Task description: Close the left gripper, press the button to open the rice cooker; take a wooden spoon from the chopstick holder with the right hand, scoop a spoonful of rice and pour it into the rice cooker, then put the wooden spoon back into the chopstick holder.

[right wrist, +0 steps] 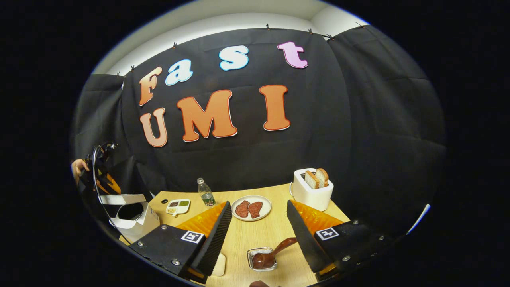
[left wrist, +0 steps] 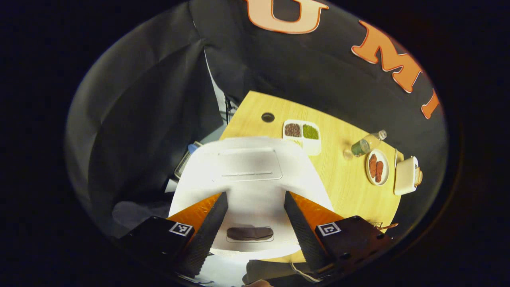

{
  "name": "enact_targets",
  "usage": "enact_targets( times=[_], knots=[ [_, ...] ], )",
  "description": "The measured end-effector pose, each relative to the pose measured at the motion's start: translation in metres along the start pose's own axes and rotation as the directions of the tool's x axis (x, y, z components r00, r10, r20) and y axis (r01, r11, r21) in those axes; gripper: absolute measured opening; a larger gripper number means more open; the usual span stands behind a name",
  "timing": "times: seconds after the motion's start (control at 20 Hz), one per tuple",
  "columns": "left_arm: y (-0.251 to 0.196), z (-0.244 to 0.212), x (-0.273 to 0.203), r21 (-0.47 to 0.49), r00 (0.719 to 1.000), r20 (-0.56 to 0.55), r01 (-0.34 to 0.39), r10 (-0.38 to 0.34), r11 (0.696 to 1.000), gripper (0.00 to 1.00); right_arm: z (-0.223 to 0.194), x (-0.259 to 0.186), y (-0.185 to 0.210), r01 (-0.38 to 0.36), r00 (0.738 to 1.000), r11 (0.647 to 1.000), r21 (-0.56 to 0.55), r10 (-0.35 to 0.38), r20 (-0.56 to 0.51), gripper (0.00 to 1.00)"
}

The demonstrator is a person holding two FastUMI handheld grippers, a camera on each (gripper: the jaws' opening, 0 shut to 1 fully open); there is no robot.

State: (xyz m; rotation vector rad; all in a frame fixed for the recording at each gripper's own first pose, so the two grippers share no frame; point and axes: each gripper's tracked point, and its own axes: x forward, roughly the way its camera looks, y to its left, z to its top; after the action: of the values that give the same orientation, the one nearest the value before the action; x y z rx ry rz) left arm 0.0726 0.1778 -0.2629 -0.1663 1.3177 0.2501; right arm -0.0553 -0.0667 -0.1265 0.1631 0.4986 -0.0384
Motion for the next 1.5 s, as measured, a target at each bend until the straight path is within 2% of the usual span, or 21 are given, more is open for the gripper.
enact_targets(
  times=[0.25,0.3,0.35,0.4,0.45,0.6,0.7,0.75,0.85,0.95,1.0,1.15,1.2,1.3,1.35,1.5],
  knots=[
    [0.002,-0.044,0.041,-0.063,0.992,-0.127,-0.034,0.026,0.997,0.99,-0.002,0.009,0.01,-0.041,0.999,0.999,-0.014,0.041,-0.013,0.87],
    [0.003,-0.034,0.046,-0.067,0.997,-0.069,-0.041,0.036,0.997,0.99,-0.001,0.011,0.013,-0.048,0.999,0.999,-0.022,0.048,-0.016,0.87],
    [-0.001,-0.043,0.046,-0.077,0.993,-0.115,-0.045,0.036,0.996,0.99,-0.001,0.013,0.015,-0.056,0.998,0.998,-0.029,0.055,-0.017,0.87],
    [-0.001,-0.038,0.052,-0.072,0.997,-0.069,-0.041,0.036,0.997,0.99,0.001,0.013,0.019,-0.068,0.998,0.997,-0.035,0.068,-0.014,0.87],
    [-0.001,-0.041,0.047,-0.083,0.995,-0.092,-0.044,0.037,0.996,0.99,0.003,0.014,0.022,-0.074,0.997,0.996,-0.041,0.074,-0.009,0.87],
    [-0.008,-0.041,0.035,-0.087,1.0,-0.005,0.004,-0.004,0.996,1.0,0.012,0.017,0.033,-0.101,0.995,0.993,-0.054,0.102,0.019,0.87],
    [-0.013,-0.025,0.013,-0.053,0.991,0.133,0.024,-0.017,0.998,1.0,0.021,0.018,0.043,-0.117,0.992,0.991,-0.063,0.12,0.041,0.87],
    [-0.014,-0.011,-0.005,-0.025,0.972,0.237,0.016,-0.009,1.0,1.0,0.026,0.019,0.046,-0.119,0.991,0.99,-0.071,0.123,0.055,0.87],
    [-0.024,0.016,-0.058,0.021,0.896,0.444,0.006,-0.015,1.0,1.0,0.042,0.021,0.055,-0.114,0.988,0.989,-0.095,0.123,0.098,0.87],
    [-0.038,0.025,-0.115,0.058,0.798,0.601,0.014,-0.046,0.998,0.98,0.06,0.021,0.068,-0.111,0.977,0.987,-0.12,0.13,0.167,0.87],
    [-0.042,0.027,-0.14,0.07,0.74,0.67,0.012,-0.056,0.997,0.98,0.069,0.023,0.072,-0.103,0.97,0.986,-0.129,0.128,0.209,0.87],
    [-0.063,0.025,-0.199,0.108,0.58,0.809,0.017,-0.098,0.994,1.0,0.072,0.022,0.096,-0.142,0.95,0.979,-0.146,0.177,0.259,0.87],
    [-0.067,0.022,-0.211,0.109,0.534,0.84,0.008,-0.096,0.994,0.98,0.071,0.021,0.106,-0.168,0.943,0.974,-0.15,0.203,0.262,0.87],
    [-0.074,0.013,-0.227,0.106,0.445,0.891,-0.015,-0.088,0.994,1.0,0.066,0.021,0.125,-0.232,0.931,0.966,-0.117,0.255,0.26,0.87],
    [-0.076,0.009,-0.233,0.107,0.41,0.908,-0.025,-0.087,0.994,0.99,0.06,0.021,0.134,-0.26,0.927,0.96,-0.103,0.278,0.253,0.87],
    [-0.077,0.003,-0.252,0.096,0.33,0.94,-0.022,-0.084,0.995,0.99,0.051,0.027,0.138,-0.255,0.93,0.96,-0.114,0.276,0.242,0.87]
  ],
)
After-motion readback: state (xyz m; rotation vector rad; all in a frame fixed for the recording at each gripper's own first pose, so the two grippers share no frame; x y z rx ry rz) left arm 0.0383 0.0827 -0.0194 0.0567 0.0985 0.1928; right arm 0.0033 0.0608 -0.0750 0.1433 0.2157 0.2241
